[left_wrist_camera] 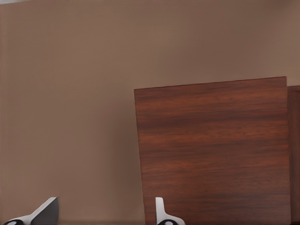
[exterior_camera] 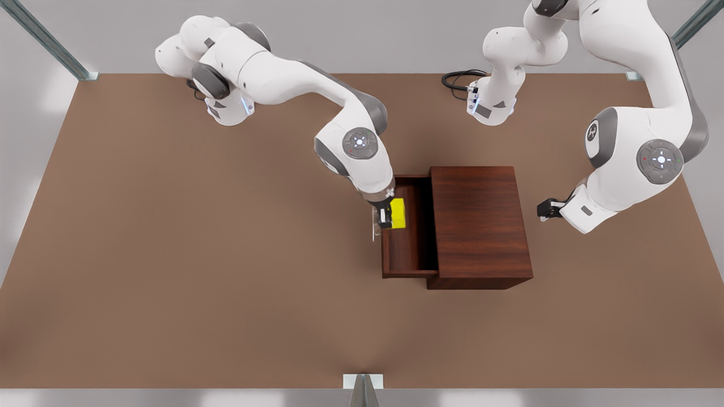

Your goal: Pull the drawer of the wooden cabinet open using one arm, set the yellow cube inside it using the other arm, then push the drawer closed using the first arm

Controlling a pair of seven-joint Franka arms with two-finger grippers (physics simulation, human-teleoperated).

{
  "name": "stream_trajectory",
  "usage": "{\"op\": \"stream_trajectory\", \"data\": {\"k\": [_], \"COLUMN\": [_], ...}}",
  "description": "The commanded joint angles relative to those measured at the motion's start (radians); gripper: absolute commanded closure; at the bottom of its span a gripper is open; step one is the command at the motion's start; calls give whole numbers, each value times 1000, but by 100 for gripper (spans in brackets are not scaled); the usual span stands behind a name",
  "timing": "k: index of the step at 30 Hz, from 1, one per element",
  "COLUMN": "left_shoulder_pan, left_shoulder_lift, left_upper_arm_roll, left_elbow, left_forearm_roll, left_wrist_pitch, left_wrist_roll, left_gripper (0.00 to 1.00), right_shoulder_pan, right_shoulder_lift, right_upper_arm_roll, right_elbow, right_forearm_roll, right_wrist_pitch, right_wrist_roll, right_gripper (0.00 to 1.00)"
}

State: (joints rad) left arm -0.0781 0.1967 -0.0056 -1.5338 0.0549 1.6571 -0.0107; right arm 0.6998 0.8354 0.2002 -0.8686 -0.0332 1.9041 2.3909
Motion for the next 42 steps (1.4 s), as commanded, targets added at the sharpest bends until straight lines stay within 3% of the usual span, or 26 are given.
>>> {"op": "stream_trajectory", "data": {"k": [1, 16, 17, 18, 23, 25, 27, 29, 30, 31, 32, 33, 34, 35, 38, 40, 42], "left_shoulder_pan": [0, -2, -2, -2, -118, -204, -268, -348, -385, -439, -488, -548, -603, -646, -721, -726, -726], "left_shoulder_lift": [0, 0, 0, 0, 23, 43, 96, 165, 210, 300, 354, 392, 432, 483, 543, 652, 688], "left_upper_arm_roll": [-1, -4, -4, -4, -4, -5, -5, -7, -5, -4, 1, 3, 4, 4, -2, -20, -20], "left_elbow": [0, 1, 1, 1, 53, 109, 193, 260, 309, 438, 503, 540, 570, 615, 652, 716, 718], "left_forearm_roll": [5, 8, 8, 8, -3, -17, -93, -83, -78, -78, -64, -33, -32, -12, -12, -13, -12], "left_wrist_pitch": [0, 0, 0, 0, -3, -34, -86, -86, -86, -86, -85, -56, 26, 111, 332, 441, 412], "left_wrist_roll": [-2, -15, -15, -18, -399, -688, -1032, -1351, -1519, -1807, -1930, -2023, -2057, -2050, -1784, -1554, -1365], "left_gripper": [0, 0, 0, 0, 0, 0, 0, 0, 0, 0, 0, 0, 0, 0, 0, 0, 0], "right_shoulder_pan": [9, 56, 63, 66, 43, -83, -365, -748, -889, -1040, -1080, -970, -727, -615, -622, -622, -618], "right_shoulder_lift": [22, 108, 116, 116, 64, -44, -117, -179, -223, -341, -387, -420, -432, -478, -599, -576, -545], "right_upper_arm_roll": [-1, -27, -31, -38, -39, -19, 148, 369, 444, 466, 429, 256, -99, -271, -344, -346, -344], "right_elbow": [20, 71, 71, 71, 69, 66, 62, 16, -77, -263, -351, -368, -374, -452, -653, -645, -644], "right_forearm_roll": [4, -4, -4, -4, -5, 4, 1, -40, -79, -108, -103, -53, 68, 79, 62, 56, 58], "right_wrist_pitch": [29, 147, 147, 147, 55, -123, -322, -448, -447, -433, -412, -419, -409, -378, -335, -370, -384], "right_wrist_roll": [379, 367, 367, 361, 315, 128, -272, -773, -1007, -1479, -1719, -1816, -1961, -2140, -2366, -2348, -2339], "right_gripper": [36, 33, 28, 0, 0, 0, 0, 0, 0, 0, 0, 0, 0, 0, 0, 0, 0]}}
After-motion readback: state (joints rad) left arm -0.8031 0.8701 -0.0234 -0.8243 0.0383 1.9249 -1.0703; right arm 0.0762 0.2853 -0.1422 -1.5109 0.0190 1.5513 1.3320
